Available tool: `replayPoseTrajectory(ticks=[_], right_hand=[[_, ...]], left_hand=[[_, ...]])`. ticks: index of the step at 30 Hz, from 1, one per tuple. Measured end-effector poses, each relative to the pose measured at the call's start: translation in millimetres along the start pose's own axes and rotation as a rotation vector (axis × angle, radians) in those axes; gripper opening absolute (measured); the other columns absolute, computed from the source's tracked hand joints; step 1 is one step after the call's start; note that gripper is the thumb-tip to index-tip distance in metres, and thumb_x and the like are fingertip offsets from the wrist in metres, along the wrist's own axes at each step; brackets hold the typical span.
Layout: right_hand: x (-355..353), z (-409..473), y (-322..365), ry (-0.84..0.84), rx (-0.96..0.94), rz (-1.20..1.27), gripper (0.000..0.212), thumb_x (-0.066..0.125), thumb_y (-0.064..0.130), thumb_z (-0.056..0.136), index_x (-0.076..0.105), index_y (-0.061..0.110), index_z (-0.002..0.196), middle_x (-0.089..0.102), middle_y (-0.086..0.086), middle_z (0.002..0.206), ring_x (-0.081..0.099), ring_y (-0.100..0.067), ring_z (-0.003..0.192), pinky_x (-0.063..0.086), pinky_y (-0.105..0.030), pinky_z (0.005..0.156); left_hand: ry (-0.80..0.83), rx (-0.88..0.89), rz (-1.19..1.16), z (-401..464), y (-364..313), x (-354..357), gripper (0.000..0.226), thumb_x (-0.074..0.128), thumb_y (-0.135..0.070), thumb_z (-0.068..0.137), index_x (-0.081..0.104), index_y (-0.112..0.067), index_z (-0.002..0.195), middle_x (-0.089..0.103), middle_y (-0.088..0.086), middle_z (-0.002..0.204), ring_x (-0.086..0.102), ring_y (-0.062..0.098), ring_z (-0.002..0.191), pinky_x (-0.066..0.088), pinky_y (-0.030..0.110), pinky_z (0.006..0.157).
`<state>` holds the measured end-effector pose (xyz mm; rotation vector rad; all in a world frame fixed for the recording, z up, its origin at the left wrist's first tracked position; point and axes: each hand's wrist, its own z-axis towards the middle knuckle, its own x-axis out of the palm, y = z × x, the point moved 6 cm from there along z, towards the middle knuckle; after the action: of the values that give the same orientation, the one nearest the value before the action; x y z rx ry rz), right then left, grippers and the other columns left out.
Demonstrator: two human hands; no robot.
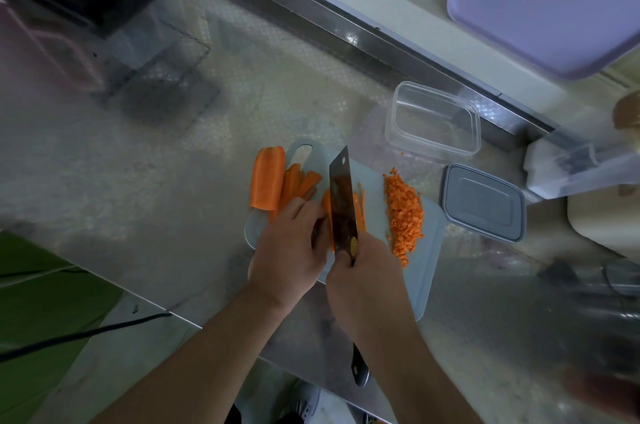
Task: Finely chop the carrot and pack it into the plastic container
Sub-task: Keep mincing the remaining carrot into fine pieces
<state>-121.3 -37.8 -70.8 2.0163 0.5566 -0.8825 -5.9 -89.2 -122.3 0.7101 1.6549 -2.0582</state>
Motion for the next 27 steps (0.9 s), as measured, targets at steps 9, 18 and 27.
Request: replayPoseTrajectory(ticks=[9,18,27], right_hand=[[5,10,7,-0.032,-0.03,0.073,0.013,0.044,0.027,0.095,0.052,0.023,0.085,0.061,0.008,0.073,0.059,-0.012,0.066,0.048,-0.033,0.056],[-10,3,3,-0.08,-0.121,0.043,0.012,0.047,0.02,0.098,0.056,0.027,0.102,0.049,0.011,0.061,0.052,-0.001,0.058,0.036,-0.013,0.048],[-8,-2,1,-0.043,-0.075,0.055,0.022,0.05,0.018,0.097,0.05,0.026,0.077,0.053,0.006,0.065,0.049,-0.008,0.055,0.033,-0.016,0.047]], left_hand=[[0.025,-0.02,-0.011,-1,-1,0,0.007,0.069,-0.02,0.096,0.066,-0.017,0.091,0.057,-0.01,0.089,0.052,0.007,0.075,0.044,0.023,0.061],[-0.017,-0.025,-0.022,0,1,-1,0.006,0.07,-0.016,0.098,0.066,-0.017,0.093,0.057,-0.011,0.089,0.053,0.006,0.078,0.045,0.019,0.067],[-0.01,-0.014,-0.014,0,0,0,0.01,0.067,-0.014,0.099,0.064,-0.018,0.09,0.056,-0.011,0.087,0.052,0.006,0.078,0.044,0.021,0.066]])
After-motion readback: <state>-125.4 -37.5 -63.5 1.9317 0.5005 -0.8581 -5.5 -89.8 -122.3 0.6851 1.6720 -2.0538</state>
